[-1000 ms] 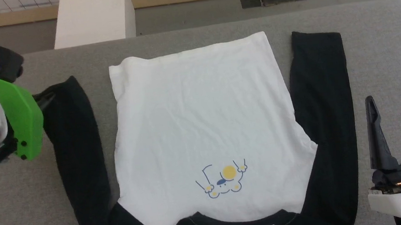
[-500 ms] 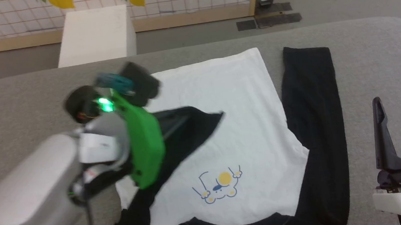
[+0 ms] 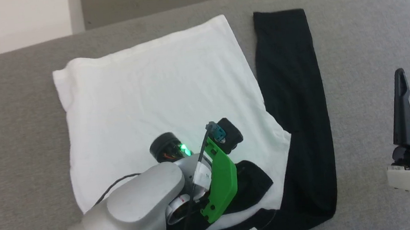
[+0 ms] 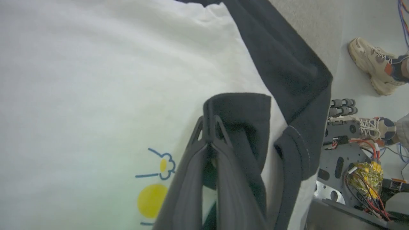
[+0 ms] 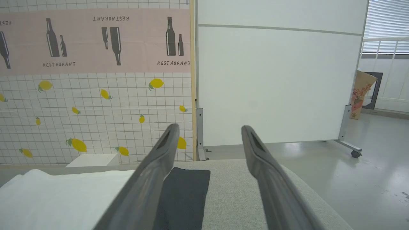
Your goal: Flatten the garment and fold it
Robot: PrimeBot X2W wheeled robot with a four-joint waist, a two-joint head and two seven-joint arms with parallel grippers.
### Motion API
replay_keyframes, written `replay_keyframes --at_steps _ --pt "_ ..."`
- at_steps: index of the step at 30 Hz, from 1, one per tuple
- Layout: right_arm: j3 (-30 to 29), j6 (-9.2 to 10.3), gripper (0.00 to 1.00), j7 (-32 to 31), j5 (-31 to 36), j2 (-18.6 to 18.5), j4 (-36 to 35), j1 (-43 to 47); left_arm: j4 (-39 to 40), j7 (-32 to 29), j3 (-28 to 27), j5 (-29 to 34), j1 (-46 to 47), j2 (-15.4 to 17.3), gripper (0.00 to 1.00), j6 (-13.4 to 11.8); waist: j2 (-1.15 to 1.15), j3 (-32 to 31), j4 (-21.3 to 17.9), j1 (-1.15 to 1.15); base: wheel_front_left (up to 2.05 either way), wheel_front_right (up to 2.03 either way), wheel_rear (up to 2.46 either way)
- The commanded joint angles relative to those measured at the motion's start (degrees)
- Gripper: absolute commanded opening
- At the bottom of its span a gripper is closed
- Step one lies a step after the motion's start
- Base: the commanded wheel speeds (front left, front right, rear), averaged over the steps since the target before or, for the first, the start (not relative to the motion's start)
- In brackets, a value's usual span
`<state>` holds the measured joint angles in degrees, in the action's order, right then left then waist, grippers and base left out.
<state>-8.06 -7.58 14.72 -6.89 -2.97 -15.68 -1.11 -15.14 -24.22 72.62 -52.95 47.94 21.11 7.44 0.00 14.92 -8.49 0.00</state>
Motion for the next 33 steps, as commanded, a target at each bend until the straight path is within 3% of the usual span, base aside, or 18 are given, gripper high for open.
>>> replay_keyframes --at_steps 1,7,8,9,15,18,23,28,33 --pt "0.0 0.09 1.0 0.3 -0.4 0.1 0.3 -1.2 -2.1 0.5 0.3 -0.2 -0.6 -0.7 0.0 0.0 0.0 3.4 -2.7 0.0 0.0 0.0 0.0" --pt "-0.6 0.09 1.0 0.3 -0.5 0.1 0.9 -2.3 -7.2 0.9 0.7 3.6 -3.2 -1.8 0.0 0.0 0.0 3.8 -2.7 0.0 0.0 0.0 0.0" --pt "-0.6 0.09 1.0 0.3 -0.3 0.1 1.0 -2.3 -7.8 2.2 0.7 4.2 -3.0 -1.7 0.28 0.0 0.0 3.4 -2.4 0.0 0.0 0.0 0.0" --pt "-0.5 0.09 1.0 0.3 -0.2 0.1 1.0 -2.3 -8.1 3.2 0.7 4.8 -2.8 -1.7 1.0 0.0 0.0 3.0 -2.3 0.0 0.0 0.0 0.0" --pt "-1.6 0.09 1.0 0.3 1.9 0.1 -0.3 -3.0 -8.3 17.3 -1.4 6.2 -0.2 0.0 1.0 -0.1 0.0 -0.9 -0.4 0.0 0.0 0.0 0.0" --pt "-2.6 0.09 1.0 0.3 3.3 -0.4 -0.7 -3.9 -7.5 26.4 -5.8 8.1 1.1 1.2 1.0 -3.2 0.0 -2.3 1.2 0.0 0.0 0.0 0.0" --pt "-3.2 0.09 1.0 0.3 4.0 -5.5 0.1 -8.7 -4.9 37.2 -13.7 11.5 1.9 5.5 1.0 -13.4 0.0 -3.3 4.0 0.0 0.0 0.0 0.0" --pt "-3.1 0.09 1.0 0.3 3.6 -12.3 2.3 -16.3 2.0 39.1 -25.1 13.5 -2.1 10.0 1.0 -25.1 0.0 -2.9 6.6 0.0 0.0 0.0 0.0" --pt "-0.8 0.09 1.0 -6.6 1.5 -20.1 10.2 -24.6 10.1 39.2 -34.8 19.5 -11.5 11.9 1.0 -33.2 0.0 -1.4 9.3 0.0 0.0 0.0 0.0"
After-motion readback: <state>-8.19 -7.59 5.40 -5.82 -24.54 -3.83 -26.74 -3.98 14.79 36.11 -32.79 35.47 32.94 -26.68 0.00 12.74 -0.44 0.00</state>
